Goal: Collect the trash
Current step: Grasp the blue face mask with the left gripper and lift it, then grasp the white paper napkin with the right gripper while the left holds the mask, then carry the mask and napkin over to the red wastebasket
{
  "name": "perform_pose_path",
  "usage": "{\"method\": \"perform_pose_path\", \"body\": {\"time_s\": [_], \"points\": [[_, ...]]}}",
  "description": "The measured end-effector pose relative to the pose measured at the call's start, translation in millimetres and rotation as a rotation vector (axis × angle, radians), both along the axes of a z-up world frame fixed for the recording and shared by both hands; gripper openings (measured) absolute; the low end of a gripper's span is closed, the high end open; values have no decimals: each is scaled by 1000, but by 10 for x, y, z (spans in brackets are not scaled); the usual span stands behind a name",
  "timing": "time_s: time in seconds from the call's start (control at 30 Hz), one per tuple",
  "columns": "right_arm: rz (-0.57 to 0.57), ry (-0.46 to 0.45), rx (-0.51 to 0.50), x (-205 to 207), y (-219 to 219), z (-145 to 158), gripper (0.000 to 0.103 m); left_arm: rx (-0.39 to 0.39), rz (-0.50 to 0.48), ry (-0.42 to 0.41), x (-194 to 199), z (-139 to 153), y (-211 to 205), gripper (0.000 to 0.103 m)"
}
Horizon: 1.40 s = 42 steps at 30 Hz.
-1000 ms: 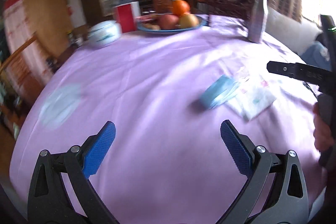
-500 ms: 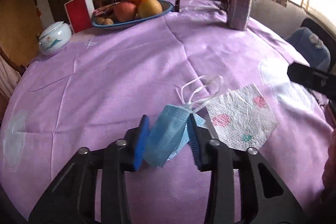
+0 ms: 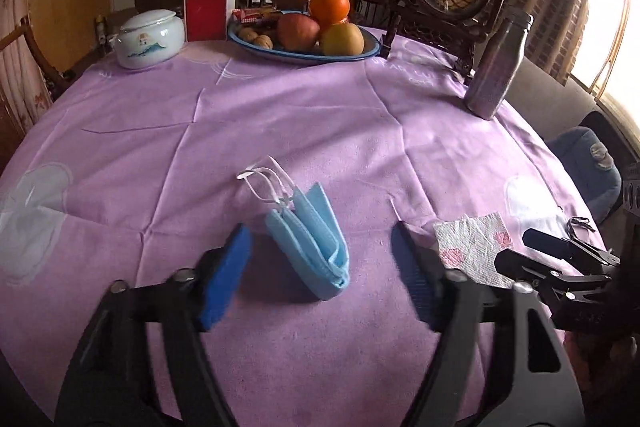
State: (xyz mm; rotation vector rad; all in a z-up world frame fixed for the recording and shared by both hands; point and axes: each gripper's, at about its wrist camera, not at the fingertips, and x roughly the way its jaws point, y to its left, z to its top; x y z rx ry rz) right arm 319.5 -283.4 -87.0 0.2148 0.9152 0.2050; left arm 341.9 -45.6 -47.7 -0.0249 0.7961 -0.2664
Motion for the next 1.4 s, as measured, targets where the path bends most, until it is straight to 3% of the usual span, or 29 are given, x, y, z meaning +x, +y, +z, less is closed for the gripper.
{"method": "perform_pose_path", "body": {"time_s": [0.07,0.13,0.2,0.23,0.33,0.47,0.5,0.57,0.77,0.93,1.13,1.4], "points": [[23,23,-11,29,71,-50,69,21,19,-6,18,-12,0,87],[43,36,-59,46,161,-95,61,21,13,35,73,-87,-18,87],[58,24,-81,39,203,-78,29,42,12,74,152,-183,-68,87],[54,22,-70,32,188,-68,1,55,15,87,175,-225,-83,87],[-3,-65,-9,-73,-4,118,2,70,25,120,248,-324,-96,85],[-61,-163,76,-199,-240,340,2,66,15,141,279,-357,-92,52],[-62,-162,86,-208,-261,348,2,75,22,131,273,-346,-84,36],[-62,-151,103,-211,-290,335,2,34,5,138,266,-324,-53,27],[-54,-168,113,-210,-258,343,2,-54,39,19,73,-36,155,24],[-53,-245,91,-278,-230,445,2,-80,71,-56,-179,90,337,24],[-23,-278,102,-342,-203,511,2,-38,113,-76,-846,96,690,24],[-8,-322,92,-502,-182,557,2,-25,292,-72,-1883,160,1538,24]]}}
